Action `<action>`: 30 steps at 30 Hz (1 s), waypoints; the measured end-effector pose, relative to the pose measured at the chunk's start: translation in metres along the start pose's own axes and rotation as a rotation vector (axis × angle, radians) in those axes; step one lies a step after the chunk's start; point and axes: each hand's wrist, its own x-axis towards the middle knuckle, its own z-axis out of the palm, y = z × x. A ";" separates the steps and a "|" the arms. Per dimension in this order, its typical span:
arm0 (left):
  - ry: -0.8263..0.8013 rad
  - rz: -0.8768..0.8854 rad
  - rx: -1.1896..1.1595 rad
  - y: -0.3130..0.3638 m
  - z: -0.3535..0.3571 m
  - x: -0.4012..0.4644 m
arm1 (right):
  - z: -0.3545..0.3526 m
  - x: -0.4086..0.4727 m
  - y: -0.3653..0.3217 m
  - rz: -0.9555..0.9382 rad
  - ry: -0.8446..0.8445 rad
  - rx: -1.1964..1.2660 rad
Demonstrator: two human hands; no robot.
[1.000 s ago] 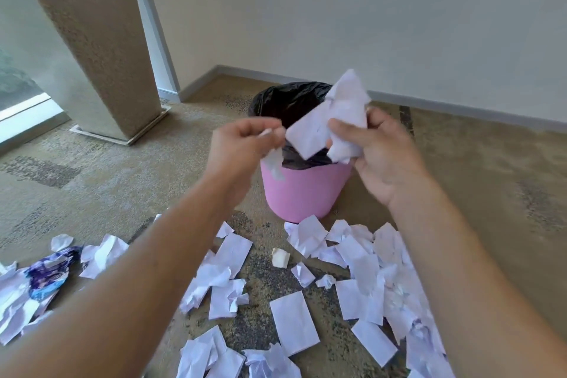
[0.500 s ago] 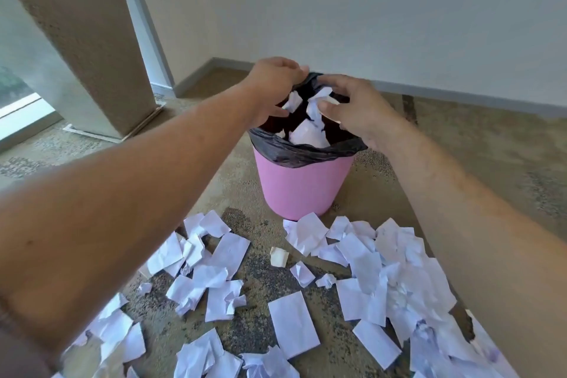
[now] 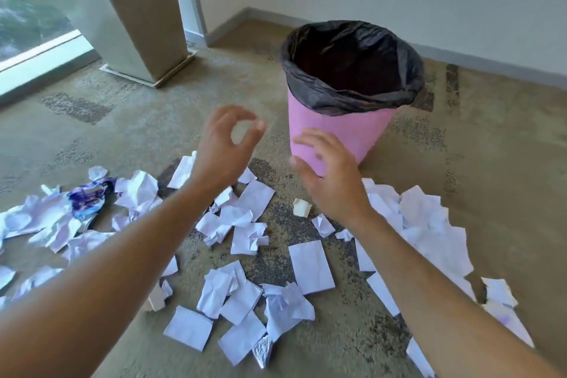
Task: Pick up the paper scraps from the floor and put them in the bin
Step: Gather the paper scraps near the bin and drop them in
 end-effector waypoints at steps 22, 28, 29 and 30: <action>-0.533 -0.019 0.291 -0.108 0.042 -0.268 | 0.071 -0.189 0.013 0.331 -0.851 -0.588; -0.487 0.026 0.429 -0.113 0.048 -0.281 | 0.077 -0.196 0.005 0.296 -0.742 -0.538; -0.463 0.011 0.434 -0.113 0.049 -0.282 | 0.077 -0.197 0.005 0.293 -0.725 -0.519; -0.442 -0.005 0.431 -0.113 0.049 -0.282 | 0.078 -0.198 0.006 0.290 -0.715 -0.502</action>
